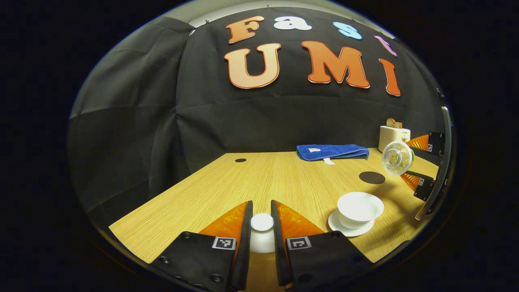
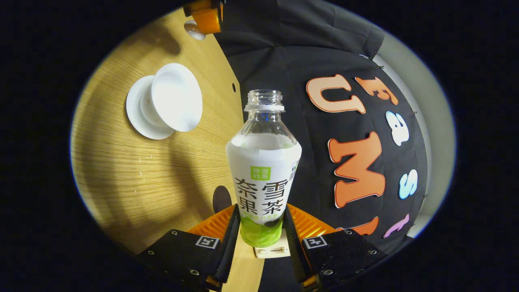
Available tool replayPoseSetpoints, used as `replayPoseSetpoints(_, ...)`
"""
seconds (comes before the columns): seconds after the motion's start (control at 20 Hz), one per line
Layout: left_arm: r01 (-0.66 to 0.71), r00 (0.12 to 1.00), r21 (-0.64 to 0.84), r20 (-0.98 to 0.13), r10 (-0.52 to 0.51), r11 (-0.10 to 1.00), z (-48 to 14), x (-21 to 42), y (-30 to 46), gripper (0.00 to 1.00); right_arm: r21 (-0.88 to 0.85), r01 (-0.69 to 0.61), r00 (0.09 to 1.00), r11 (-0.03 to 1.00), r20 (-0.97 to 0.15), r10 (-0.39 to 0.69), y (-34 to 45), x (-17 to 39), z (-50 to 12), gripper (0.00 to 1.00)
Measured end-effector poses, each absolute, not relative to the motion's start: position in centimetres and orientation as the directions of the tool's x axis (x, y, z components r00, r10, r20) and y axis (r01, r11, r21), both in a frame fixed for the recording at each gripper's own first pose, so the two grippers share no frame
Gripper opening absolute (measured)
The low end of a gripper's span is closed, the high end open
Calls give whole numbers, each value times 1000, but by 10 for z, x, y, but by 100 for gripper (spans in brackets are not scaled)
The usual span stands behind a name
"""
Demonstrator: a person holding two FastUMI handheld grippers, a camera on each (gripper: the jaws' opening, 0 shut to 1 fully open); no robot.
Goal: Open the teacup lid with one hand, grasp the water bottle and pour water into the teacup with the other hand; after pouring, place the water bottle on the coaster and then close the teacup lid.
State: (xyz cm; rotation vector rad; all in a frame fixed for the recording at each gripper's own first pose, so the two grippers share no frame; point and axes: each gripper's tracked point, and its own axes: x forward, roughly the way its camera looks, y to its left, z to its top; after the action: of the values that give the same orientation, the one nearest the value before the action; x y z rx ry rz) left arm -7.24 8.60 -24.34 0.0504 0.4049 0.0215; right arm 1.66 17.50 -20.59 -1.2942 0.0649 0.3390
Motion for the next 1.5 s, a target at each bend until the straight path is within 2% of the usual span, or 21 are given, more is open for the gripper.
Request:
replayPoseSetpoints(0.2, -25, 918, 47, -393, 41, 999, -244, -76, 92, 31, -972, -187, 959, 143, -150, 240, 181, 23, -187, 61)
replayPoseSetpoints(0.25, -26, 918, 45, -393, 41, 999, -244, -76, 92, 28, -978, -170, 960, 120, -137, 245, 180, 24, -186, 61)
replayPoseSetpoints(0.3, -26, 919, 42, -393, 40, 999, -244, -76, 92, 31, -983, -157, 960, 100, -127, 250, 181, 24, -184, 61)
replayPoseSetpoints(0.35, -26, 919, 41, -393, 40, 999, -245, -77, 93, 31, -986, -144, 960, 79, -120, 252, 181, 26, -183, 58)
replayPoseSetpoints(0.5, -27, 917, 38, -397, 40, 999, -247, -79, 95, 31, -992, -120, 961, 31, -108, 256, 182, 27, -180, 63)
replayPoseSetpoints(0.6, -30, 917, 35, -397, 41, 999, -249, -78, 97, 31, -996, -89, 960, 7, -83, 266, 183, 29, -177, 58)
replayPoseSetpoints(0.65, -30, 916, 31, -400, 40, 999, -250, -78, 97, 31, -997, -78, 960, -4, -76, 271, 184, 28, -177, 61)
replayPoseSetpoints(0.85, -30, 914, 28, -403, 39, 999, -251, -77, 98, 31, -998, -60, 957, -32, -67, 282, 182, 32, -177, 61)
replayPoseSetpoints(0.9, -30, 915, 29, -402, 39, 999, -250, -77, 98, 28, -998, -53, 957, -43, -63, 282, 183, 32, -177, 61)
replayPoseSetpoints(1.05, -27, 916, 26, -399, 35, 999, -250, -77, 98, 31, -998, -18, 954, -65, -37, 297, 183, 35, -175, 61)
replayPoseSetpoints(1.35, -23, 914, 28, -405, 32, 999, -251, -76, 97, 31, -995, 41, 953, -93, 11, 302, 179, 40, -167, 61)
replayPoseSetpoints(1.4, -22, 914, 28, -405, 32, 999, -251, -75, 97, 28, -994, 56, 952, -96, 24, 304, 177, 43, -162, 60)
replayPoseSetpoints(1.45, -21, 914, 28, -405, 31, 999, -251, -76, 97, 31, -993, 66, 952, -98, 33, 305, 177, 48, -155, 61)
replayPoseSetpoints(1.5, -22, 913, 29, -406, 32, 999, -251, -76, 97, 29, -992, 73, 951, -100, 39, 307, 179, 48, -152, 60)
